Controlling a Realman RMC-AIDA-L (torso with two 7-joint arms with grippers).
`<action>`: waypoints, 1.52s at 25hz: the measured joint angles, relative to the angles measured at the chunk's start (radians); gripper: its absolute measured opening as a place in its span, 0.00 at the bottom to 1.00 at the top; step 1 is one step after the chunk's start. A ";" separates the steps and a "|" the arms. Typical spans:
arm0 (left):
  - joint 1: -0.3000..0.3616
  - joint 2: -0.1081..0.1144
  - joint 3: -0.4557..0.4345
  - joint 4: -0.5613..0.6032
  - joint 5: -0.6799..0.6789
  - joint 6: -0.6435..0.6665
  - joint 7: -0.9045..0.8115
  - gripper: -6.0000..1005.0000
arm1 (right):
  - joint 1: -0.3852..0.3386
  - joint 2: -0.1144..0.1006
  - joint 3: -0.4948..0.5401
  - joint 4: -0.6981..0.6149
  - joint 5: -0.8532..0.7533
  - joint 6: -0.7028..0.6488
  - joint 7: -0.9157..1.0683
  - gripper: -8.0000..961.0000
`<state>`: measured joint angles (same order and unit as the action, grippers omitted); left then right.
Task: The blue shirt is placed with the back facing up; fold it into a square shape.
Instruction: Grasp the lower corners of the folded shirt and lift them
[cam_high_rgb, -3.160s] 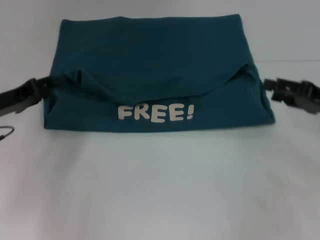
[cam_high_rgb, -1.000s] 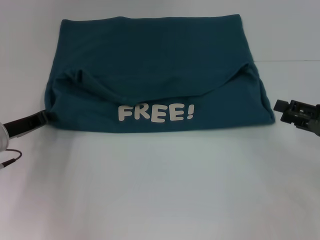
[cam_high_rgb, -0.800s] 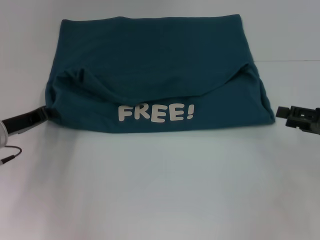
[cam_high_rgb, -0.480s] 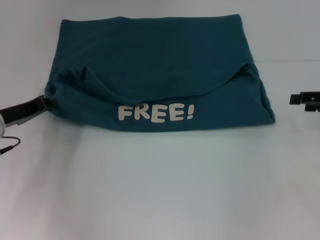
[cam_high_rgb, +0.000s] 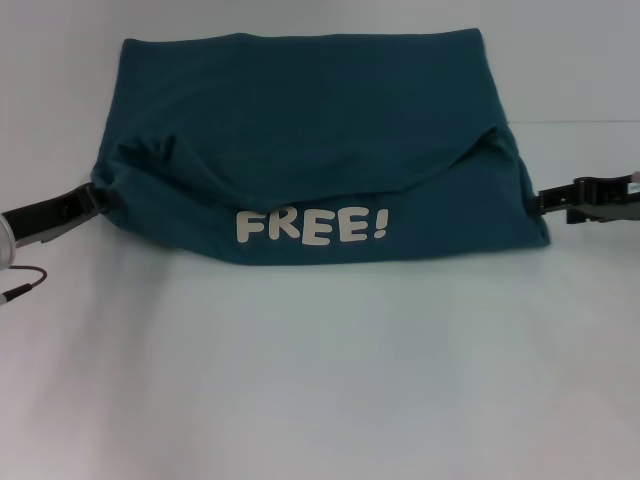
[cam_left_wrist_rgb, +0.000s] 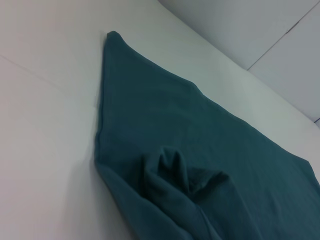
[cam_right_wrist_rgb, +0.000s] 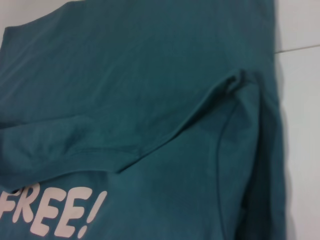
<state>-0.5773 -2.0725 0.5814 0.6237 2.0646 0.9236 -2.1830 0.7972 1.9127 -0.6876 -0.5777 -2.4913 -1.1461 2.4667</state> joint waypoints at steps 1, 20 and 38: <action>0.000 0.000 0.000 0.000 0.000 0.000 0.000 0.02 | 0.007 0.002 -0.004 0.009 0.000 0.009 0.001 0.75; -0.007 -0.002 0.000 -0.004 -0.001 -0.008 -0.001 0.03 | 0.041 0.060 -0.092 0.099 -0.006 0.216 0.014 0.74; -0.007 -0.001 0.000 -0.006 -0.001 -0.011 -0.001 0.03 | 0.039 0.063 -0.098 0.089 -0.006 0.223 0.003 0.14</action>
<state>-0.5845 -2.0739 0.5813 0.6181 2.0631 0.9126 -2.1844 0.8360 1.9756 -0.7854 -0.4886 -2.4975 -0.9227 2.4697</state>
